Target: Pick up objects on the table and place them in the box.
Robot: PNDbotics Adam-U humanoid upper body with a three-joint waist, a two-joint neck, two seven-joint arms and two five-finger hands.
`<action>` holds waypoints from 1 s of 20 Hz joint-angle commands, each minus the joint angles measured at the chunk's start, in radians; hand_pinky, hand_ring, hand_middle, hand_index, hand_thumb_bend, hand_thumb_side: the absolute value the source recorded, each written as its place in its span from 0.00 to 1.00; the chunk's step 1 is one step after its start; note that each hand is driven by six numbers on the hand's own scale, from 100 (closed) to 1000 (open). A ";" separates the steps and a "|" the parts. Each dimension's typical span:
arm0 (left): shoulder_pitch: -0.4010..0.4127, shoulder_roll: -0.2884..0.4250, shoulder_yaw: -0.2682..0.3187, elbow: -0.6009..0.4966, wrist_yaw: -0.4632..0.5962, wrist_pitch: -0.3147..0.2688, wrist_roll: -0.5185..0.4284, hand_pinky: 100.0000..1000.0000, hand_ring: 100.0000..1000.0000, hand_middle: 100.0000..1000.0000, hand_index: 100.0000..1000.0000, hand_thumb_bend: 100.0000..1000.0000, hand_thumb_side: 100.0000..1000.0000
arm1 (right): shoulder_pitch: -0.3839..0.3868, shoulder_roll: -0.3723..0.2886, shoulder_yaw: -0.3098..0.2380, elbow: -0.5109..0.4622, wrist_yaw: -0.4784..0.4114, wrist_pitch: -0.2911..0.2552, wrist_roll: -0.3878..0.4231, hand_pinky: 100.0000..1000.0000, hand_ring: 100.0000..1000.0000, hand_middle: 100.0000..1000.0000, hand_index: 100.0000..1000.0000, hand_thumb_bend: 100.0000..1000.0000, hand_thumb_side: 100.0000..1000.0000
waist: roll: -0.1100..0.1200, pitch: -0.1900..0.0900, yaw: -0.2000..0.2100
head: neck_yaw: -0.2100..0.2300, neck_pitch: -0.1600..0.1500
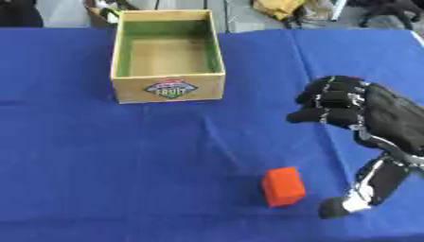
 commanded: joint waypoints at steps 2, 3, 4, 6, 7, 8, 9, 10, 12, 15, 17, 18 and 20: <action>-0.006 0.014 -0.005 -0.018 0.002 0.003 -0.004 0.00 0.04 0.06 0.34 0.00 0.99 | -0.038 -0.009 0.015 -0.010 0.040 0.023 0.050 0.68 0.68 0.53 0.76 0.73 1.00 | 0.001 -0.016 0.003 | -0.005 -0.002; -0.006 0.014 -0.005 -0.018 0.002 0.004 -0.004 0.00 0.04 0.06 0.34 0.00 0.99 | -0.045 -0.004 0.020 -0.010 0.050 0.028 0.064 0.68 0.68 0.53 0.76 0.73 1.00 | 0.000 -0.016 0.004 | -0.005 -0.001; -0.006 0.014 -0.005 -0.018 0.002 0.004 -0.005 0.00 0.04 0.06 0.34 0.00 0.99 | -0.051 0.002 0.025 -0.010 0.058 0.033 0.075 0.68 0.67 0.53 0.76 0.74 1.00 | 0.000 -0.016 0.004 | -0.005 -0.001; -0.007 0.013 -0.006 -0.018 0.001 0.007 -0.007 0.00 0.04 0.06 0.34 0.00 0.99 | -0.065 0.021 0.035 -0.010 0.071 0.040 0.101 0.68 0.67 0.53 0.76 0.74 1.00 | -0.001 -0.014 0.003 | -0.002 0.000; -0.008 0.013 -0.007 -0.018 0.002 0.007 -0.008 0.00 0.04 0.06 0.34 0.00 0.99 | -0.071 0.033 0.041 -0.010 0.077 0.043 0.116 0.68 0.67 0.53 0.76 0.74 1.00 | -0.002 -0.014 0.003 | -0.001 0.000; -0.009 0.014 -0.008 -0.018 0.002 0.008 -0.009 0.00 0.04 0.06 0.34 0.00 0.99 | -0.077 0.044 0.046 -0.010 0.082 0.045 0.131 0.68 0.67 0.53 0.76 0.75 1.00 | -0.002 -0.013 0.003 | 0.000 0.000; -0.009 0.014 -0.008 -0.018 0.002 0.008 -0.010 0.00 0.04 0.06 0.34 0.00 0.99 | -0.082 0.055 0.051 -0.010 0.087 0.047 0.148 0.68 0.67 0.53 0.76 0.75 1.00 | -0.002 -0.012 0.004 | 0.002 0.000; -0.009 0.014 -0.008 -0.018 0.002 0.008 -0.010 0.00 0.04 0.06 0.34 0.00 1.00 | -0.086 0.065 0.055 -0.010 0.092 0.049 0.163 0.68 0.67 0.53 0.76 0.75 1.00 | -0.003 -0.012 0.004 | 0.002 0.000; -0.009 0.014 -0.008 -0.018 0.001 0.009 -0.011 0.00 0.04 0.06 0.34 0.00 1.00 | -0.094 0.083 0.063 -0.010 0.101 0.051 0.190 0.68 0.67 0.53 0.75 0.75 1.00 | -0.004 -0.011 0.004 | 0.004 0.001; -0.009 0.013 -0.009 -0.018 0.000 0.010 -0.013 0.00 0.04 0.06 0.34 0.00 1.00 | -0.105 0.101 0.071 -0.010 0.116 0.057 0.216 0.67 0.67 0.53 0.75 0.75 1.00 | -0.005 -0.009 0.003 | 0.005 0.002; -0.010 0.014 -0.010 -0.018 -0.001 0.010 -0.014 0.00 0.04 0.06 0.34 0.00 1.00 | -0.110 0.106 0.075 -0.010 0.131 0.059 0.226 0.67 0.67 0.54 0.75 0.76 1.00 | -0.006 -0.009 0.003 | 0.006 0.002; -0.010 0.014 -0.011 -0.018 0.000 0.010 -0.015 0.00 0.04 0.06 0.34 0.00 1.00 | -0.113 0.107 0.077 -0.010 0.144 0.060 0.232 0.67 0.67 0.54 0.75 0.76 1.00 | -0.006 -0.008 0.004 | 0.006 0.001; -0.010 0.015 -0.011 -0.018 0.000 0.009 -0.017 0.00 0.04 0.06 0.34 0.00 1.00 | -0.116 0.110 0.081 -0.010 0.173 0.061 0.236 0.67 0.67 0.55 0.75 0.76 1.00 | -0.006 -0.008 0.004 | 0.006 0.000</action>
